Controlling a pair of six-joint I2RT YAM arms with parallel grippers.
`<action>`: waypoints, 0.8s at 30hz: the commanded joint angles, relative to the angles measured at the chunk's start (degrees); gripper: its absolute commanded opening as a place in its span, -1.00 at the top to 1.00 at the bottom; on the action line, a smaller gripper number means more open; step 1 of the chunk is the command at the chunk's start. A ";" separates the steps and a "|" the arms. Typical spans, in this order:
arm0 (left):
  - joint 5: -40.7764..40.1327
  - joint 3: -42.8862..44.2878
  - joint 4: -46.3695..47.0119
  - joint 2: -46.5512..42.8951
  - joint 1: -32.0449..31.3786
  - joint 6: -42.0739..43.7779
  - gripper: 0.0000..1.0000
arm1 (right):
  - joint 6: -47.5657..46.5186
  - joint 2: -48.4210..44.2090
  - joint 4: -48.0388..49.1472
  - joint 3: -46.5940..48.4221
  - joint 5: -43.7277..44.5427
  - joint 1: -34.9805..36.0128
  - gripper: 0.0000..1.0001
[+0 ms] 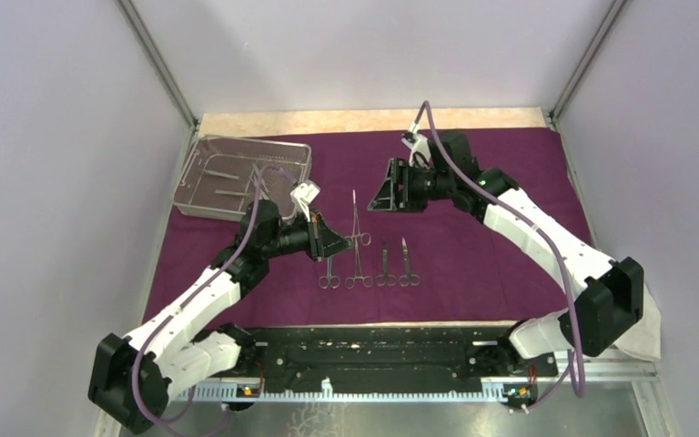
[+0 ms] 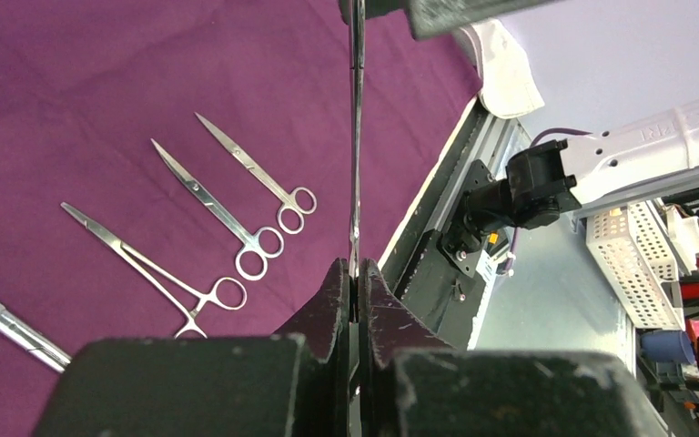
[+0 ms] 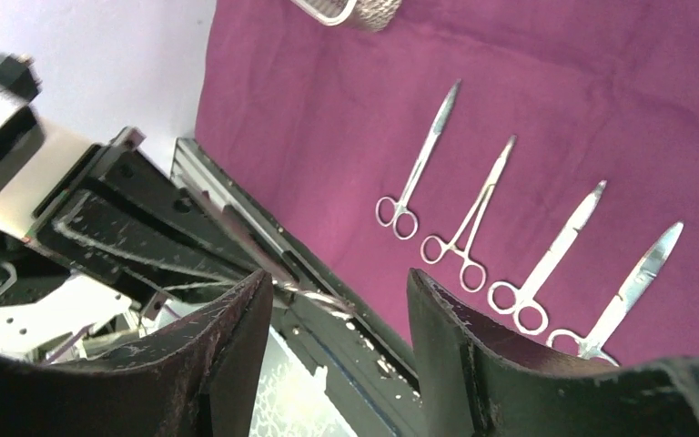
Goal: Open and lay out the surgical kit
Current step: Place the medical item in the surgical kit.
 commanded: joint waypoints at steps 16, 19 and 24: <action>-1.69 -1.31 5.33 -0.57 -0.20 -3.40 1.00 | -3.56 8.82 -5.41 14.33 12.07 11.56 0.27; -2.63 -1.40 5.14 -0.68 -0.21 -3.90 1.00 | -4.05 9.81 -6.96 15.47 13.70 12.30 0.42; -4.07 -1.44 4.73 -0.71 -0.20 -4.77 1.00 | -4.16 10.28 -8.19 15.84 14.43 12.63 0.46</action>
